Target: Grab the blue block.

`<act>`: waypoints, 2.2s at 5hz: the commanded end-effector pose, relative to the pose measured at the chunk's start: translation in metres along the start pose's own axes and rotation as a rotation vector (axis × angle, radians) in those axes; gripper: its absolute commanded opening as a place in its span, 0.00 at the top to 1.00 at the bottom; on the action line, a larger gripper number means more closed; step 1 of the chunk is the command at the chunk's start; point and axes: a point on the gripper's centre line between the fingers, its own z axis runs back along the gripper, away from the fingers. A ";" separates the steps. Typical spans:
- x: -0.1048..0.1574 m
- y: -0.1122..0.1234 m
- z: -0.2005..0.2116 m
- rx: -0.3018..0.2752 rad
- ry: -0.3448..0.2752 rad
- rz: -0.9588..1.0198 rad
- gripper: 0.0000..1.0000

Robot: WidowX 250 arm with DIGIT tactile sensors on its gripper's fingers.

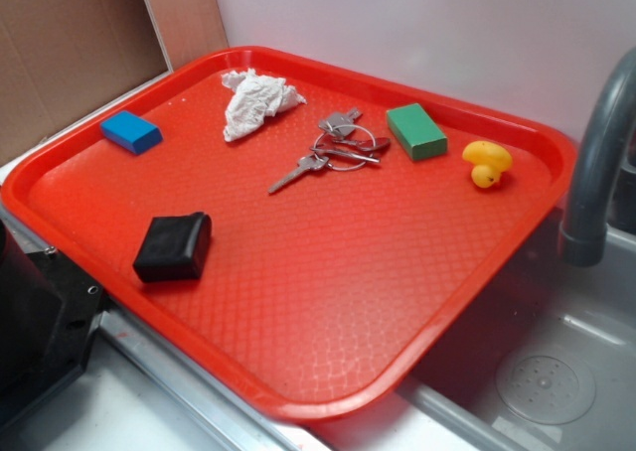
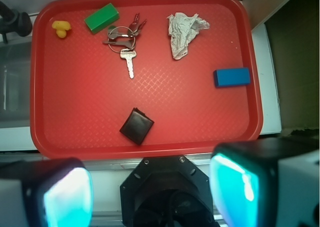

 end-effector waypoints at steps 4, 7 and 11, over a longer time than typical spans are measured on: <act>0.024 0.091 -0.070 0.065 0.101 0.641 0.00; 0.037 0.136 -0.131 0.210 -0.143 1.336 0.00; 0.047 0.166 -0.170 0.204 -0.089 1.306 0.00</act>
